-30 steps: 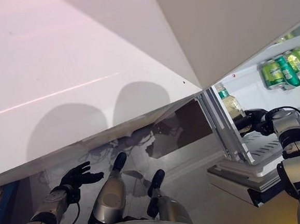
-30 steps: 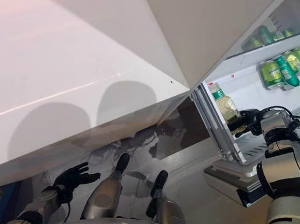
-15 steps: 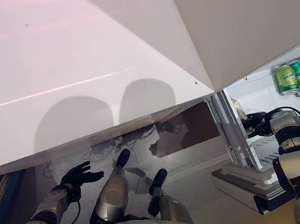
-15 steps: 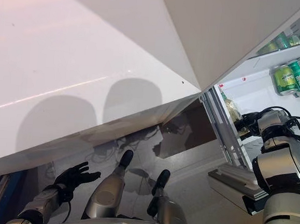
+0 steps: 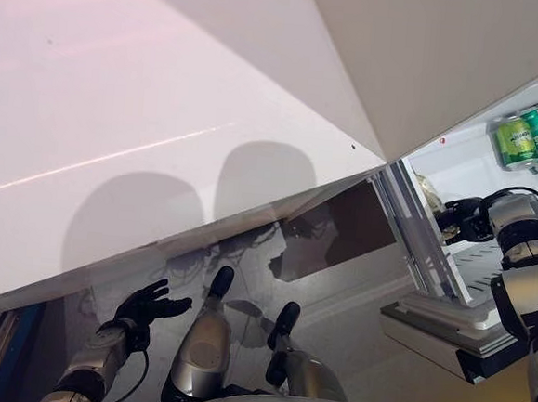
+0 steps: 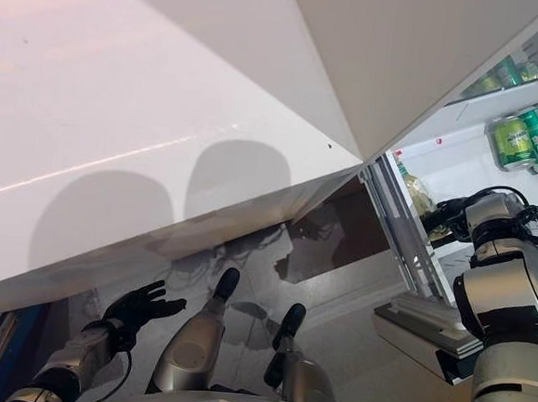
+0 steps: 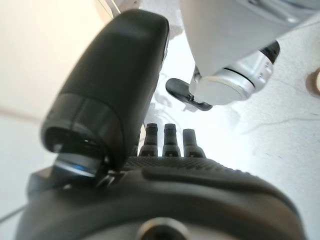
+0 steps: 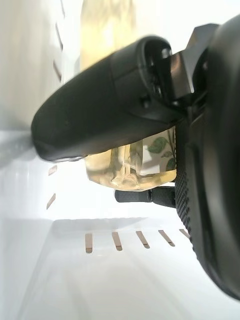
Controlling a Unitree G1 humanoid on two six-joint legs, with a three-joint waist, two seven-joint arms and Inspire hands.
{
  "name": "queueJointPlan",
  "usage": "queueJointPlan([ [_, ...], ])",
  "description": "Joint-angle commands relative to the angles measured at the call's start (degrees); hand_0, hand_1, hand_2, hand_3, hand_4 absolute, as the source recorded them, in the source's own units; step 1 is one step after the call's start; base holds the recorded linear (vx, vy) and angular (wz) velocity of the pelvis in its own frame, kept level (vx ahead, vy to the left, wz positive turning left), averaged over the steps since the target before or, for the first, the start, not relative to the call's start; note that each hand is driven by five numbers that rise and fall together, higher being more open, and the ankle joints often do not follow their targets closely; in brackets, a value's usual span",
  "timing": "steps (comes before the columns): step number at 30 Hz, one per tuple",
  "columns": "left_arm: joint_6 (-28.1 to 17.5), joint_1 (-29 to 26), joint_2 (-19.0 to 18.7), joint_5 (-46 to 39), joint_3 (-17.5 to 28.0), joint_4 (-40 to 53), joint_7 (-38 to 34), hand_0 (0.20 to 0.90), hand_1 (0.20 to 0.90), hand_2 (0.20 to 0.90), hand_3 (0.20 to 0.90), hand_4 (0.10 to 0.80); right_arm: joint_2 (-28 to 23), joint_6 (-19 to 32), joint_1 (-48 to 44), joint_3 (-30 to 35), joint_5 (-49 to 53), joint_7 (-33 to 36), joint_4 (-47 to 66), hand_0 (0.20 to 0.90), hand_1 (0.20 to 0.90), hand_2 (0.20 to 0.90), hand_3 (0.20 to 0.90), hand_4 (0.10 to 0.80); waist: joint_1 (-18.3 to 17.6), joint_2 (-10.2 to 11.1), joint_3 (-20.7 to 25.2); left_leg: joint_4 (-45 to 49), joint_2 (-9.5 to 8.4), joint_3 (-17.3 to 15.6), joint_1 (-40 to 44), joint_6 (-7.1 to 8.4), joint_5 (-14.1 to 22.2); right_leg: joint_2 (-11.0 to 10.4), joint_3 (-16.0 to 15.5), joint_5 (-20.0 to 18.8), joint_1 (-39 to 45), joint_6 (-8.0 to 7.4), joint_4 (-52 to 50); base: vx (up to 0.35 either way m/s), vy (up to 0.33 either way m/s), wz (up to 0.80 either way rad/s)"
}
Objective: Put drinks into fridge and close the fridge
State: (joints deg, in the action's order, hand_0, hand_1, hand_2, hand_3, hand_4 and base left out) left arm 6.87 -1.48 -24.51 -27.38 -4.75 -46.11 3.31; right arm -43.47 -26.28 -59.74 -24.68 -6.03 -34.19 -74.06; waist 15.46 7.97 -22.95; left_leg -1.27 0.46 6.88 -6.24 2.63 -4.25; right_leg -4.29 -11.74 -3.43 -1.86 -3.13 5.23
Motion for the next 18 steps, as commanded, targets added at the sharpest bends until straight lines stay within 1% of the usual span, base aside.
queueJointPlan([
  [1,2.2,2.6,-3.3,-2.1,-2.7,1.8,-0.2,0.9,0.9,0.9,0.9,0.8,-5.8,1.3,-6.1,-3.9,-2.3,-0.5,-0.7,0.9,0.9,0.9,0.9,0.8,0.3,-2.3,3.1,-0.9,-3.61,-1.9,-1.7,-3.27,2.7,3.3,-0.7,0.8,-3.5,0.39,-4.2,-0.017,0.037,-0.05],
  [7,2.6,1.8,-4.0,-3.2,-2.5,0.6,0.8,0.9,0.9,0.9,0.9,0.8,-7.0,2.3,-6.2,-4.6,-0.8,0.5,0.6,0.9,0.9,0.9,0.9,0.8,-0.5,-2.6,3.2,-1.0,-3.41,-2.6,-1.2,-3.4,2.7,3.2,-0.1,0.7,-3.3,0.43,-4.2,-0.036,0.034,-0.04],
  [14,1.6,1.5,-3.7,-1.9,-2.3,-2.3,2.0,0.9,0.9,0.9,0.9,0.8,-7.9,4.0,-6.1,-4.6,1.6,1.2,1.8,0.9,0.9,0.9,0.9,0.8,-1.2,-2.0,4.5,-1.4,-3.2,-3.3,0.2,-3.33,3.0,3.2,0.3,0.7,-2.1,0.26,-3.7,0.005,0.004,-0.05],
  [16,1.5,1.7,-3.5,-1.3,-2.1,-3.3,2.1,0.9,0.9,0.9,0.9,0.8,-8.8,5.3,-5.7,-4.4,1.6,0.9,2.9,0.9,0.9,0.9,0.9,0.8,-1.7,-1.6,5.3,-1.6,-3.06,-3.6,0.9,-3.27,3.1,3.2,0.5,0.8,-1.6,0.16,-3.5,0.017,0.005,-0.04],
  [18,1.5,1.9,-3.6,-0.8,-1.9,-4.5,2.5,0.9,0.9,0.9,0.9,0.8,-10.4,7.9,-5.5,-4.7,2.9,0.6,4.1,0.9,0.9,0.9,0.9,0.8,-2.4,-1.3,6.3,-2.0,-2.88,-4.1,1.8,-3.2,3.2,3.1,0.8,0.7,-1.0,0.0,-3.3,0.008,0.007,-0.03],
])
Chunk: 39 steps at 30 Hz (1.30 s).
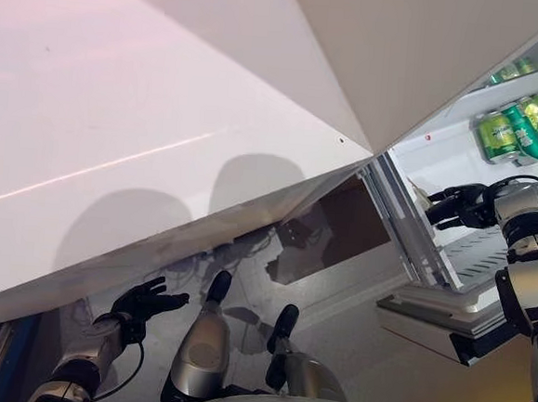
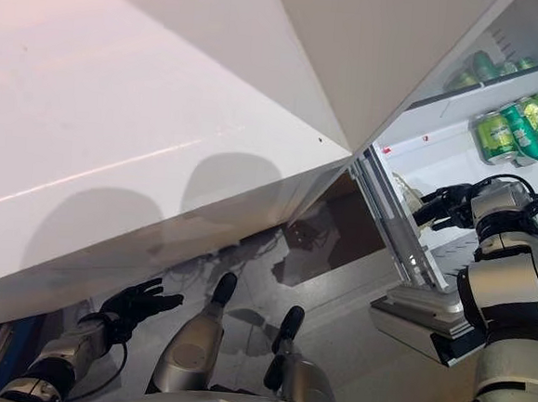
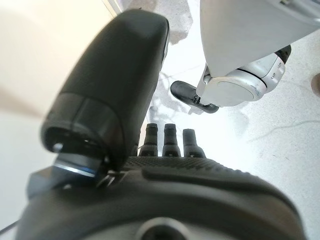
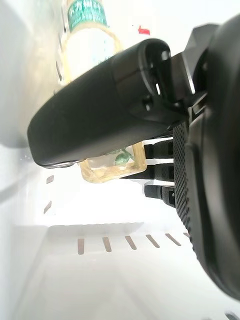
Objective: Put drinks into fridge and close the fridge
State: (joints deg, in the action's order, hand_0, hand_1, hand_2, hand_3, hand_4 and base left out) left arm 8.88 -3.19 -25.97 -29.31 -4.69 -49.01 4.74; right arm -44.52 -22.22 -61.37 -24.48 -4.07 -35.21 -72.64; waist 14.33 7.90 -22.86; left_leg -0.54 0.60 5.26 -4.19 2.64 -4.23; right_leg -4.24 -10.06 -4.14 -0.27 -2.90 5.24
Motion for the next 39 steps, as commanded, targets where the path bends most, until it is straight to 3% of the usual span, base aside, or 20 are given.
queueJointPlan([
  [1,-0.6,3.7,-2.2,1.6,-1.9,-2.2,1.4,0.9,0.9,0.9,0.9,0.8,-10.1,4.7,-3.8,-5.0,1.4,1.8,3.4,0.9,0.9,0.9,0.9,0.8,-1.6,-1.1,6.8,-2.9,-2.95,-2.7,0.2,-3.21,3.2,3.1,-0.7,1.5,-2.2,-0.31,-3.1,0.009,0.009,-0.07],
  [8,-1.5,4.8,-1.5,3.1,-1.8,-4.9,2.3,0.9,0.9,0.9,0.9,0.8,-14.5,9.4,-1.3,-4.2,6.2,6.9,12.4,0.9,0.9,0.9,0.9,0.8,-4.5,-0.6,10.2,-3.4,-2.64,-4.3,2.8,-3.11,4.0,3.0,0.6,1.4,-0.5,-0.92,-2.4,0.014,0.018,-0.08],
  [13,-1.8,5.6,-0.4,2.7,-1.9,-6.8,3.3,0.9,0.9,0.9,0.9,0.8,-19.2,11.3,2.0,-0.4,12.9,18.7,25.7,0.9,0.9,0.9,0.9,0.8,-7.7,-1.4,13.0,-3.8,-2.56,-5.6,4.6,-3.09,4.8,2.9,2.0,1.5,0.4,-1.39,-1.7,0.01,0.061,-0.16],
  [15,-2.2,5.8,0.3,2.5,-1.9,-7.9,3.7,0.9,0.9,0.9,0.9,0.8,-20.8,11.9,4.1,2.7,15.4,24.8,32.5,0.9,0.9,0.9,0.9,0.8,-9.0,-2.0,13.9,-3.9,-2.55,-6.2,5.1,-3.08,5.1,2.8,2.4,1.6,0.6,-1.51,-1.6,0.005,0.077,-0.2],
  [21,-2.9,6.1,3.5,4.0,-0.1,-11.2,4.8,0.9,0.9,0.9,0.9,0.8,-20.7,15.8,19.7,22.9,17.1,39.5,55.2,0.9,0.9,0.9,0.9,0.8,-13.2,-4.4,16.5,-4.1,-2.66,-7.2,6.7,-3.34,6.3,2.7,4.5,2.5,1.4,-1.84,-1.4,0.006,0.068,-0.15],
  [25,-4.1,7.3,5.5,5.2,1.7,-12.7,5.5,0.9,0.9,0.9,0.9,0.8,-16.3,22.6,35.1,38.4,15.8,49.8,68.2,0.9,0.9,0.9,0.9,0.8,-16.0,-5.6,17.8,-4.1,-2.63,-7.8,7.6,-3.42,7.2,2.8,5.8,3.2,1.7,-1.83,-1.6,-0.02,0.031,-0.06],
  [31,-5.5,9.5,7.7,6.3,4.2,-13.7,4.6,0.9,0.9,0.9,0.9,0.8,-5.1,30.4,52.4,51.5,14.8,60.6,77.2,0.9,0.9,0.9,0.9,0.8,-18.3,-6.8,18.3,-3.2,-2.71,-9.0,9.0,-3.89,8.5,2.5,6.9,4.4,2.2,-1.73,-3.1,0.033,-0.012,-0.17],
  [34,-5.7,10.7,8.8,6.6,5.7,-13.3,3.9,0.9,0.9,0.9,0.9,0.8,1.4,33.6,59.5,56.2,14.4,62.9,77.6,0.9,0.9,0.9,0.9,0.8,-19.5,-7.4,17.4,1.3,-2.92,-10.0,8.5,-4.43,10.4,2.0,7.3,5.9,1.7,-1.05,-6.8,0.069,-0.004,-0.14],
  [39,-4.3,12.6,10.4,7.9,7.8,-12.1,3.7,0.9,0.9,0.9,0.9,0.8,9.0,34.4,65.3,56.5,17.4,60.7,72.6,0.9,0.9,0.9,0.9,0.8,-20.7,-8.4,14.4,7.6,-3.74,-9.8,7.6,-5.77,12.9,1.8,7.6,8.3,0.9,0.28,-12.4,0.076,0.028,-0.08],
])
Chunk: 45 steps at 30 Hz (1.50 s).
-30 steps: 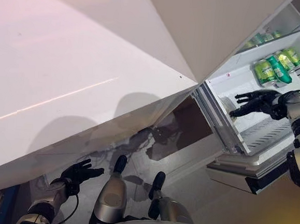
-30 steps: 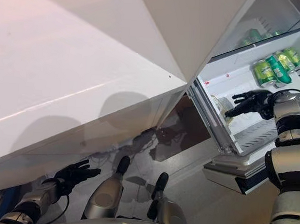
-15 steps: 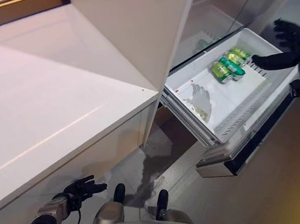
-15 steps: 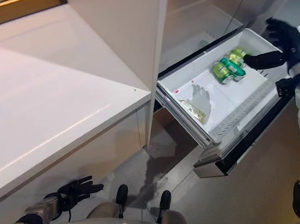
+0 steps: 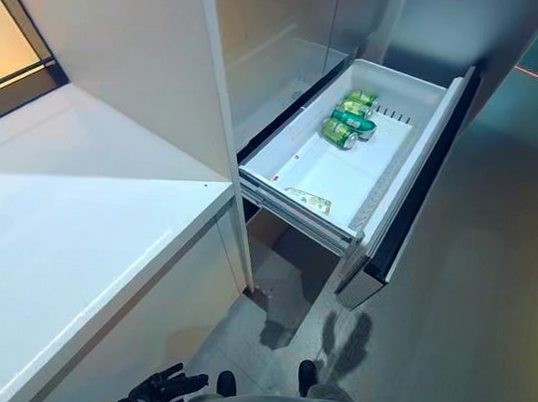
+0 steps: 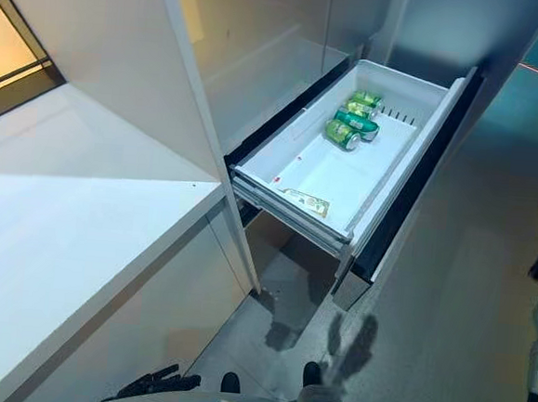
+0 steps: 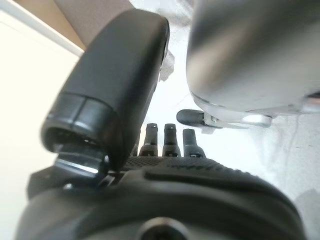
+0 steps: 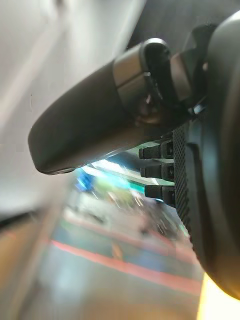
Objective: Put drinks into fridge and close the fridge
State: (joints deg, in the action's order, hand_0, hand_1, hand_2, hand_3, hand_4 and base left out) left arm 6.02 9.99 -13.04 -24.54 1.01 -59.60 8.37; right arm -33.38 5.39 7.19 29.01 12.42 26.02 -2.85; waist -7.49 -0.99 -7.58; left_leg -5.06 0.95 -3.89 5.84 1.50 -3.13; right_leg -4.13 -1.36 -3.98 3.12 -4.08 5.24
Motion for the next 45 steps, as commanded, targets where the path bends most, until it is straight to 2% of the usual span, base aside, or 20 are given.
queueJointPlan([
  [1,-1.3,-0.3,-2.5,3.2,2.1,-1.5,0.1,0.9,0.9,0.9,0.9,0.8,-1.7,6.3,-2.9,2.5,1.0,-1.4,1.5,0.9,0.9,0.9,0.9,0.8,1.0,0.4,-1.5,13.4,-4.25,-0.7,-2.7,-4.86,12.3,1.7,-1.1,8.8,-2.7,1.76,-13.6,0.074,0.03,-0.03],
  [8,-0.2,-1.7,-3.2,1.2,1.4,-1.2,-2.3,0.9,0.9,0.9,0.9,0.8,-1.6,1.7,-4.8,-4.6,5.1,-10.1,-7.1,0.9,0.9,0.9,0.9,0.8,0.8,0.5,-6.5,24.1,-4.51,-1.3,-7.1,-6.21,16.6,0.9,-1.8,13.1,-6.5,4.22,-23.5,0.051,0.017,-0.03],
  [11,0.6,-3.9,-4.0,-0.4,0.8,-0.8,-4.5,0.9,0.9,0.9,0.9,0.8,-2.0,0.4,-7.7,-10.3,5.8,-14.0,-9.6,0.9,0.9,0.9,0.9,0.8,1.5,0.7,-8.3,29.2,-4.38,-1.0,-11.2,-6.77,17.8,0.8,-2.0,14.7,-9.9,5.56,-28.7,0.001,-0.019,0.03],
  [17,1.4,-7.3,-5.0,-1.9,-1.3,-0.7,-6.0,0.9,0.9,0.9,0.9,0.8,-3.0,2.7,-13.7,-18.6,5.5,-19.2,-11.7,0.9,0.9,0.9,0.9,0.8,2.7,0.8,-10.9,34.7,-4.88,0.9,-16.9,-6.92,18.2,1.1,-2.1,15.7,-14.3,7.09,-34.0,-0.005,-0.01,0.06],
  [20,1.7,-9.4,-5.2,-2.6,-2.7,-0.6,-7.0,0.9,0.9,0.9,0.9,0.8,-3.4,4.4,-19.6,-24.1,4.8,-21.6,-11.5,0.9,0.9,0.9,0.9,0.8,3.8,0.5,-12.5,37.3,-5.25,1.8,-19.9,-6.97,18.2,1.0,-2.4,16.2,-17.1,7.72,-36.8,-0.053,0.009,0.09],
  [26,2.0,-11.8,-5.2,-2.9,-4.1,-0.6,-8.0,0.9,0.9,0.9,0.9,0.8,-2.5,3.6,-27.6,-31.4,3.3,-25.7,-11.9,0.9,0.9,0.9,0.9,0.8,5.3,0.7,-13.5,40.6,-5.58,2.1,-22.6,-6.82,18.7,0.4,-3.0,16.7,-18.5,7.99,-39.2,-0.015,0.013,0.04],
  [33,2.7,-14.8,-5.3,-1.0,-7.1,-0.5,-9.8,0.9,0.9,0.9,0.9,0.8,-0.2,1.3,-38.3,-40.7,4.0,-26.5,-13.4,0.9,0.9,0.9,0.9,0.8,7.3,1.2,-14.7,44.0,-5.77,2.5,-24.5,-6.95,19.0,0.0,-3.2,16.5,-19.6,7.8,-41.7,0.018,0.011,0.02],
  [41,3.4,-18.5,-5.8,-1.1,-10.3,0.0,-9.6,0.9,0.9,0.9,0.9,0.8,6.1,0.7,-52.5,-49.4,8.4,-24.3,-17.6,0.9,0.9,0.9,0.9,0.8,10.9,0.9,-16.7,46.0,-6.22,2.8,-26.1,-7.15,18.9,-0.2,-3.4,16.7,-21.8,7.36,-44.9,-0.037,0.015,0.01],
  [45,3.5,-18.8,-5.4,-0.9,-11.5,0.0,-9.5,0.9,0.9,0.9,0.9,0.8,9.3,0.4,-56.0,-52.3,10.0,-25.1,-19.6,0.9,0.9,0.9,0.9,0.8,12.1,0.6,-16.8,45.6,-6.4,3.1,-25.3,-7.18,18.8,-0.6,-3.8,16.8,-21.0,7.19,-45.0,0.019,0.026,0.11],
])
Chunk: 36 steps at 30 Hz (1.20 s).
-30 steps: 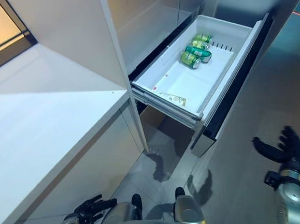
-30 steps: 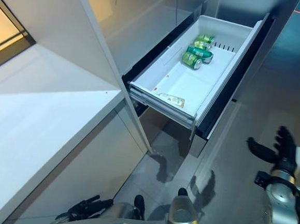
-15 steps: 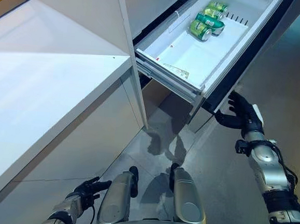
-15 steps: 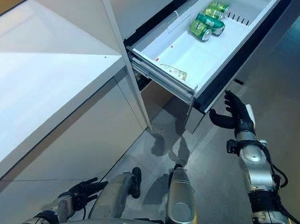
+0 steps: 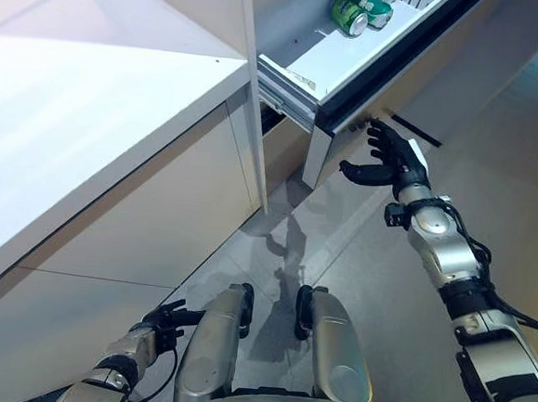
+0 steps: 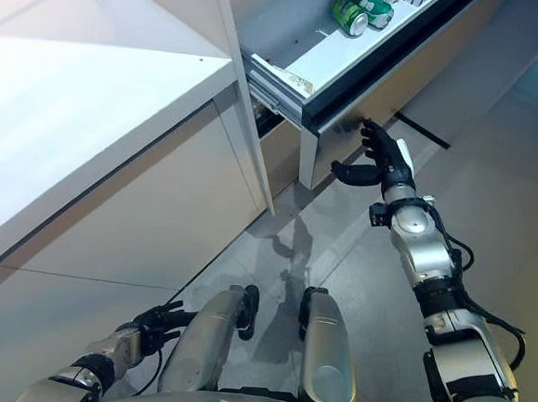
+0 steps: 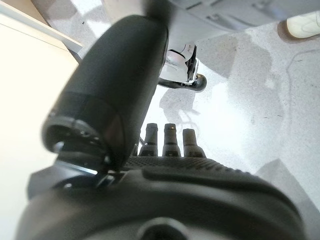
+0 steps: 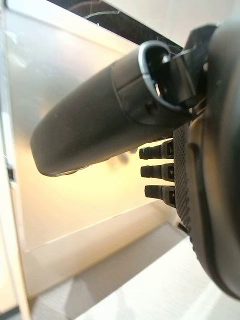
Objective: Put drinks into fridge and close the fridge
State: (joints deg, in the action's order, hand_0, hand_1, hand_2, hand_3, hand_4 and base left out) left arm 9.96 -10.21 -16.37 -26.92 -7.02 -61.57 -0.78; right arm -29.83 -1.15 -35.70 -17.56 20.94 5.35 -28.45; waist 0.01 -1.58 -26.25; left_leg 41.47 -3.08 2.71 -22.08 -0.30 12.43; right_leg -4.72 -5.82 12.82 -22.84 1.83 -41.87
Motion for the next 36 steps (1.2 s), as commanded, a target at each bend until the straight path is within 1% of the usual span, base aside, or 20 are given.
queueJointPlan([
  [1,-0.5,1.4,-1.9,1.6,-3.8,1.8,-0.5,0.9,0.9,0.9,0.9,0.8,6.5,6.7,-13.8,-6.4,1.9,-4.7,5.6,0.9,0.9,0.9,0.9,0.8,4.9,1.2,2.0,-1.1,-2.38,-3.5,2.9,-5.36,3.2,-0.1,0.6,-0.1,5.4,1.27,2.4,0.056,0.013,0.12],
  [4,-0.4,2.0,-1.8,1.8,-4.6,1.3,0.3,0.9,0.9,0.9,0.9,0.8,9.1,5.7,-15.3,-8.1,6.4,-6.0,4.8,0.9,0.9,0.9,0.9,0.8,5.9,1.3,2.7,-2.7,-2.42,-3.1,4.4,-5.3,2.5,-0.5,0.2,-0.6,7.0,1.19,3.7,0.072,0.006,0.16],
  [6,-0.7,2.5,-1.8,1.8,-5.0,0.9,0.9,0.9,0.9,0.9,0.9,0.8,10.3,5.0,-16.0,-8.8,9.4,-8.1,4.5,0.9,0.9,0.9,0.9,0.8,6.5,1.3,3.0,-3.7,-2.44,-2.9,5.5,-5.1,2.2,-0.7,-0.2,-0.9,8.4,1.06,4.9,0.064,-0.009,0.15],
  [11,-0.4,3.6,-2.1,2.7,-5.8,0.8,1.9,0.9,0.9,0.9,0.9,0.8,11.7,5.3,-17.6,-9.5,10.4,-6.6,3.5,0.9,0.9,0.9,0.9,0.8,7.9,1.4,4.0,-7.0,-2.38,-2.2,8.2,-4.7,1.2,-0.9,-1.1,-1.8,11.4,0.53,8.0,0.058,-0.03,0.15],
  [13,-0.6,3.8,-2.3,2.7,-5.9,0.6,2.4,0.9,0.9,0.9,0.9,0.8,11.6,5.7,-18.0,-9.3,11.0,-5.7,3.1,0.9,0.9,0.9,0.9,0.8,8.1,1.4,4.1,-8.3,-2.28,-2.0,8.9,-4.62,0.7,-0.8,-1.2,-2.1,12.0,0.39,9.0,-0.034,-0.037,0.13],
  [16,-0.1,3.6,-2.7,0.9,-6.0,0.7,4.0,0.9,0.9,0.9,0.9,0.8,10.3,6.9,-18.4,-8.8,10.0,-2.4,2.1,0.9,0.9,0.9,0.9,0.8,8.0,1.5,4.3,-11.5,-1.86,-1.8,10.1,-4.33,-0.5,-0.5,-1.5,-2.9,12.8,0.05,11.5,-0.134,-0.028,0.11],
  [20,-1.2,4.0,-2.4,0.4,-5.6,0.1,5.5,0.9,0.9,0.9,0.9,0.8,6.6,9.7,-15.8,-5.7,10.1,1.4,1.4,0.9,0.9,0.9,0.9,0.8,6.8,2.4,5.5,-17.2,-1.08,-1.7,13.1,-3.66,-2.1,-0.4,-1.7,-4.3,15.2,-0.72,17.3,-0.124,-0.029,0.04],
  [21,-1.2,4.0,-2.4,0.4,-5.6,0.1,5.5,0.9,0.9,0.9,0.9,0.8,6.6,9.7,-15.8,-5.7,10.1,1.4,1.5,0.9,0.9,0.9,0.9,0.8,6.9,2.4,5.5,-17.3,-1.07,-1.7,13.1,-3.66,-2.2,-0.4,-1.8,-4.3,15.3,-0.72,17.3,-0.103,-0.039,0.03],
  [22,-1.2,4.3,-1.9,-1.1,-5.4,-0.2,6.1,0.9,0.9,0.9,0.9,0.8,5.2,9.9,-13.1,-3.6,8.9,3.2,2.1,0.9,0.9,0.9,0.9,0.8,6.0,3.0,6.6,-20.1,-0.83,-1.9,14.7,-3.16,-2.9,-0.2,-1.7,-5.2,17.0,-1.18,21.1,-0.1,-0.031,0.03],
  [24,-1.7,4.9,-1.2,-1.4,-5.1,-0.6,5.8,0.9,0.9,0.9,0.9,0.8,3.8,9.1,-8.7,-1.3,8.6,4.1,2.7,0.9,0.9,0.9,0.9,0.8,4.9,3.5,8.3,-23.5,-0.45,-2.5,16.8,-2.63,-3.9,0.2,-1.6,-6.2,18.9,-1.83,24.8,-0.102,-0.02,0.03],
  [28,-2.4,7.4,0.0,-2.3,-3.9,0.3,3.9,0.9,0.9,0.9,0.9,0.8,2.6,6.4,4.2,3.2,6.9,3.2,3.2,0.9,0.9,0.9,0.9,0.8,2.5,4.2,12.2,-29.7,0.14,-3.8,20.9,-1.7,-5.5,0.8,-1.1,-8.7,22.7,-3.29,32.1,-0.071,0.001,-0.08],
  [29,-3.0,8.4,0.3,-2.6,-3.2,0.6,3.4,0.9,0.9,0.9,0.9,0.8,2.5,6.8,9.4,4.9,6.0,1.3,2.6,0.9,0.9,0.9,0.9,0.8,1.8,4.3,13.3,-31.3,0.43,-4.3,21.8,-1.54,-5.9,1.0,-0.8,-9.3,23.2,-3.7,33.5,-0.096,0.011,-0.05],
  [32,-4.9,11.1,1.0,-2.8,-0.8,2.1,2.3,0.9,0.9,0.9,0.9,0.8,3.4,7.8,22.4,8.6,2.7,-0.7,-0.5,0.9,0.9,0.9,0.9,0.8,0.3,4.5,16.1,-35.4,0.93,-5.7,24.2,-1.16,-6.8,1.3,-0.4,-11.1,24.9,-4.68,37.6,-0.061,0.01,-0.14],
  [34,-5.5,11.9,1.1,-3.2,0.4,2.2,1.9,0.9,0.9,0.9,0.9,0.8,4.9,6.8,26.6,9.9,2.1,-1.3,-4.0,0.9,0.9,0.9,0.9,0.8,-0.4,4.7,17.3,-37.1,0.94,-6.3,25.4,-1.11,-7.0,1.5,0.0,-11.9,25.6,-5.11,39.4,-0.032,0.006,-0.31],
  [36,-6.4,12.2,1.0,-2.7,1.8,1.3,2.5,0.9,0.9,0.9,0.9,0.8,6.7,6.1,30.1,11.3,1.2,-1.6,-11.0,0.9,0.9,0.9,0.9,0.8,-1.2,4.8,18.3,-38.4,1.1,-7.5,26.4,-1.1,-7.0,1.7,0.3,-12.7,26.1,-5.48,41.1,-0.026,-0.001,-0.23],
])
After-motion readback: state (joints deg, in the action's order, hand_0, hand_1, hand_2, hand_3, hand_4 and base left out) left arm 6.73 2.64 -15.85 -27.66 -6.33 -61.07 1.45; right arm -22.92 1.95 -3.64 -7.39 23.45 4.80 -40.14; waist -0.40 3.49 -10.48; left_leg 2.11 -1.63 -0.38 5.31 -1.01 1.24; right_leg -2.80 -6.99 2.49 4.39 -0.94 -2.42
